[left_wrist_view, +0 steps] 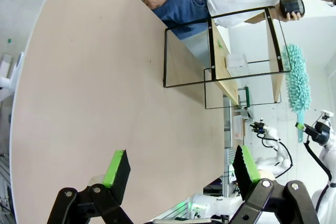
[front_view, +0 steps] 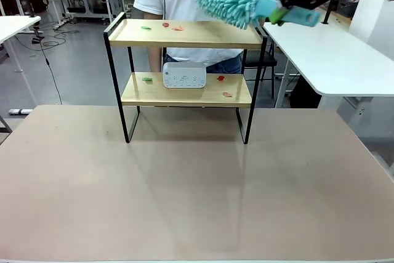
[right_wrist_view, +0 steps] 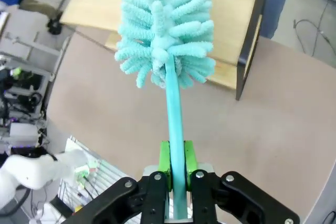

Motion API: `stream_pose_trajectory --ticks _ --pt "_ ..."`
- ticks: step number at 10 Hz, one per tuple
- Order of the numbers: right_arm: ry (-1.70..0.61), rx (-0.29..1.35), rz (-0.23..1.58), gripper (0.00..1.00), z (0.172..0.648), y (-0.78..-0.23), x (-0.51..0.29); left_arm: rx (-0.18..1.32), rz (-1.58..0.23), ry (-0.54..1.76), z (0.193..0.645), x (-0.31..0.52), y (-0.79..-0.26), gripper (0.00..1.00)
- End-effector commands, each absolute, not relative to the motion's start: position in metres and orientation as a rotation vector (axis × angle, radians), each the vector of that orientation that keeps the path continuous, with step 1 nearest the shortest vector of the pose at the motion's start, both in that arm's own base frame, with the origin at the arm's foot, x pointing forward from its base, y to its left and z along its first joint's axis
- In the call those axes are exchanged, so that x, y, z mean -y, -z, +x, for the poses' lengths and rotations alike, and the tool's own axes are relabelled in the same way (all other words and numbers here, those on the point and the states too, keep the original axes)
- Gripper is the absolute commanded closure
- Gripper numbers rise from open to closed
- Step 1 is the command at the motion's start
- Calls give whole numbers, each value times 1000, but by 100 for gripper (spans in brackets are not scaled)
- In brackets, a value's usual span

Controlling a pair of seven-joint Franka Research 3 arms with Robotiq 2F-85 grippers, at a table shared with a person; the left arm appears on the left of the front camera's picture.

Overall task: Clean the shelf.
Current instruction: Clean the specific tier of the Shelf with the Duster once objects are removed.

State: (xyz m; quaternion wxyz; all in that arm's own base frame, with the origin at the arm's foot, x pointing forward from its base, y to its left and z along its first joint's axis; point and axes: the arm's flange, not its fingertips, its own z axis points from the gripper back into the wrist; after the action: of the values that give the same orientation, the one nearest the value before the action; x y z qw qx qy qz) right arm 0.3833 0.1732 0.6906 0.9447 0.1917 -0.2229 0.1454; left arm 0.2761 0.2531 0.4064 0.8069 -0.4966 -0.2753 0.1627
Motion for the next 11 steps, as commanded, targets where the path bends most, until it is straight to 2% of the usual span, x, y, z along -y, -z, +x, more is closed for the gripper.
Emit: stream_pose_trajectory --ticks 1,3,11 --pt "-198 491 306 87 399 -688 -196 617 -1072 -328 276 -254 -407 0" --pt "-212 428 291 87 418 -662 -216 617 -1072 -328 276 -254 -407 0" --pt "-430 406 402 87 443 -639 -270 617 -1072 -328 276 -254 -407 0"
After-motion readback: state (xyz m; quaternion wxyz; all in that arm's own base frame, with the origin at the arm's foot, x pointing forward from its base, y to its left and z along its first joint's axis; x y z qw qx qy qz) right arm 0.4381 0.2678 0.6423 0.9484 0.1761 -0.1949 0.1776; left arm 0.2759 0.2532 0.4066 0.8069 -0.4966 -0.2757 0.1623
